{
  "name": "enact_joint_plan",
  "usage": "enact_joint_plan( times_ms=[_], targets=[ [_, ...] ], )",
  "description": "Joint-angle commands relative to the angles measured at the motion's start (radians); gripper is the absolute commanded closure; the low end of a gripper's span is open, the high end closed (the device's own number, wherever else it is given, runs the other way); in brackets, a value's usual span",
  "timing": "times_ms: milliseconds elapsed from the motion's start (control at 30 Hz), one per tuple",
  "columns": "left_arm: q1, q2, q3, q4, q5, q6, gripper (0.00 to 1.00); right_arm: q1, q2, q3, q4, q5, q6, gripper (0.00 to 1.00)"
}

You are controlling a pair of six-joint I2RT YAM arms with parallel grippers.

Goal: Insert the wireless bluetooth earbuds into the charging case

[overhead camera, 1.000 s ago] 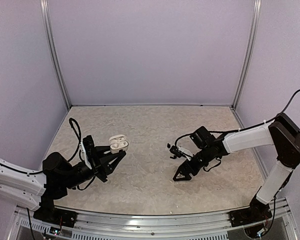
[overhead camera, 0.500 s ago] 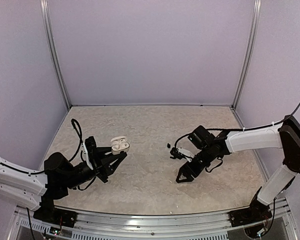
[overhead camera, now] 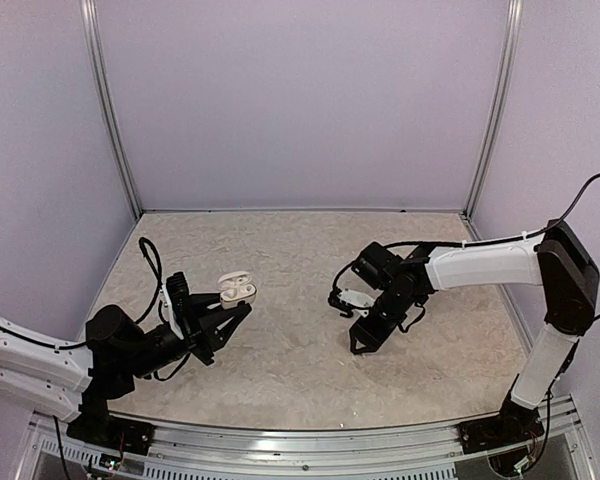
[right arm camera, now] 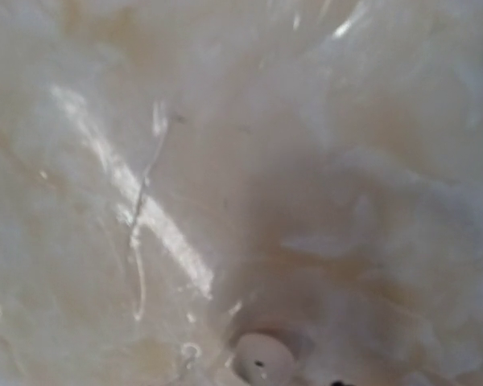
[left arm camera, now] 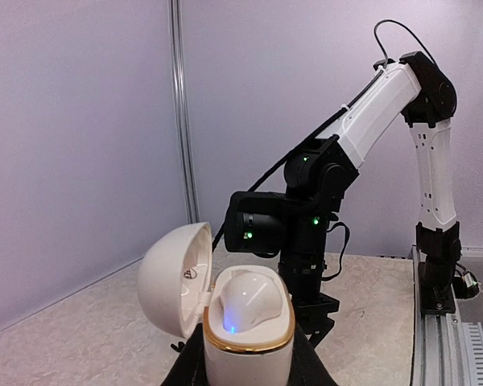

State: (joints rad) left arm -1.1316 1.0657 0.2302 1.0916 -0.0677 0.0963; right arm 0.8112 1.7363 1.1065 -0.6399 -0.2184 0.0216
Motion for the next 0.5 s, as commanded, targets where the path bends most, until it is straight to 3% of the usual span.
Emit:
enact_joint_plan(
  times_ms=[0,467],
  targets=[
    [0.006,-0.016,-0.012,0.029,-0.004,-0.004,0.89,0.030,0.048,0.049,-0.069,0.052,-0.011,0.53],
    [0.007,-0.009,-0.011,0.039,-0.001,0.004,0.89,0.065,0.165,0.159,-0.158,0.119,-0.071,0.68]
  ],
)
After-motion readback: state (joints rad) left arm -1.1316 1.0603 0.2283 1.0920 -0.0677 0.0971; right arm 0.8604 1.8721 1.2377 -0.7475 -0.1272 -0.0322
